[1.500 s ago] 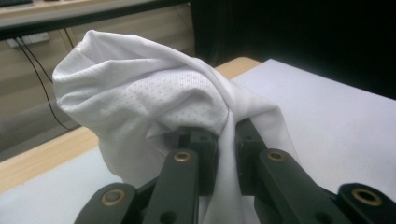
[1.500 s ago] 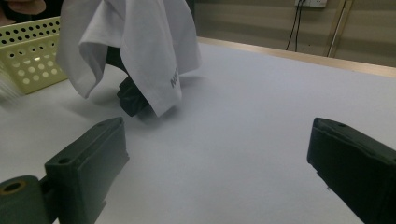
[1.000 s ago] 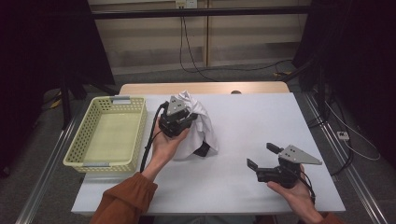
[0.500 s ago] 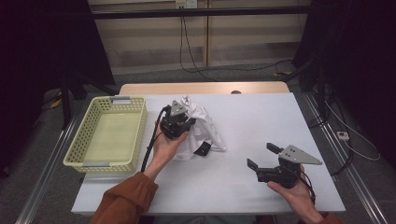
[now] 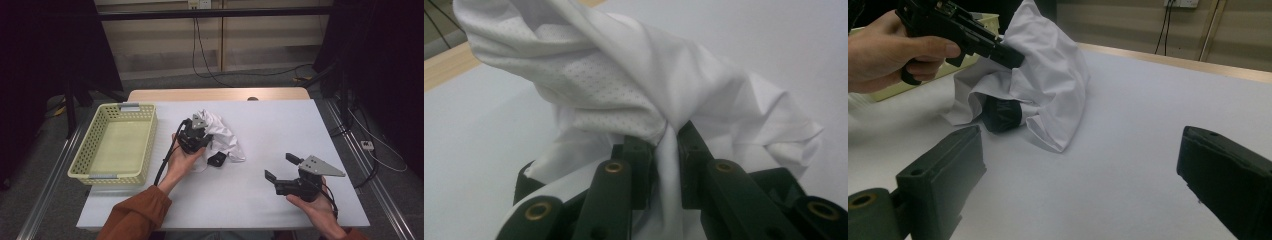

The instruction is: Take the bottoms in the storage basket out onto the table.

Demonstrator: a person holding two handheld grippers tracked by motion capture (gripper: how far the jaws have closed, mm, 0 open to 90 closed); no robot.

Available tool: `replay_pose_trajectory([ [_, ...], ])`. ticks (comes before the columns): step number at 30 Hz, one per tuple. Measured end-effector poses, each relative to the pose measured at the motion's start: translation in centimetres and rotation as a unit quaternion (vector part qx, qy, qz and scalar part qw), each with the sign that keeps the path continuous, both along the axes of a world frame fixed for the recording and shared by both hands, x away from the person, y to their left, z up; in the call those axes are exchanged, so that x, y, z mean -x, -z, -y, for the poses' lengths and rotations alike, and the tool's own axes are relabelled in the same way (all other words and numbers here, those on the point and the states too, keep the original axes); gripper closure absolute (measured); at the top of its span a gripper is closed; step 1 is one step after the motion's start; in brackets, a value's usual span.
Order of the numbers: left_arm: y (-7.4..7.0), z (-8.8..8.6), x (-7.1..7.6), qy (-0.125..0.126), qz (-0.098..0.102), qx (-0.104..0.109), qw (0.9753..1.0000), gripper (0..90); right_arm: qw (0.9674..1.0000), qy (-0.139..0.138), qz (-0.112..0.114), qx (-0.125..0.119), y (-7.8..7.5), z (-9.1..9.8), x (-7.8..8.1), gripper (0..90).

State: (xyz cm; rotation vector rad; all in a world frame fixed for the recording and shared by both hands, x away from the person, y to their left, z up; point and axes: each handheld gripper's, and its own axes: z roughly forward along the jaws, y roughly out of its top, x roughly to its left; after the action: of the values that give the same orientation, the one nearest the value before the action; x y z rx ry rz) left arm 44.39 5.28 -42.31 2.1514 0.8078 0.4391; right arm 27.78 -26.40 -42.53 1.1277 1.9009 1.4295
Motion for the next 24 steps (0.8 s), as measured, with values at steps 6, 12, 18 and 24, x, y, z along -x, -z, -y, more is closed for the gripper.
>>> replay_pose_trajectory([
  [6, 0.8, 0.0, -0.2, -0.001, -0.01, 0.001, 0.9999, 79.7, 1.0, 0.0, 0.0, 0.0, 0.0, 0.0, 0.0, 4.7],
  [12, 1.6, -0.1, -0.4, 0.002, -0.019, -0.002, 0.9998, 79.6, 1.0, 0.0, 0.0, 0.001, 0.0, 0.0, 0.0, 4.8],
  [18, 2.5, -0.2, -0.7, 0.003, -0.018, -0.001, 0.9998, 78.9, 1.0, 0.0, 0.0, 0.0, 0.0, 0.0, 0.0, 4.8],
  [24, 2.9, -0.1, -0.7, 0.01, -0.011, -0.004, 0.9999, 75.7, 1.0, -0.001, -0.001, 0.002, 0.0, 0.0, 0.0, 4.8],
])
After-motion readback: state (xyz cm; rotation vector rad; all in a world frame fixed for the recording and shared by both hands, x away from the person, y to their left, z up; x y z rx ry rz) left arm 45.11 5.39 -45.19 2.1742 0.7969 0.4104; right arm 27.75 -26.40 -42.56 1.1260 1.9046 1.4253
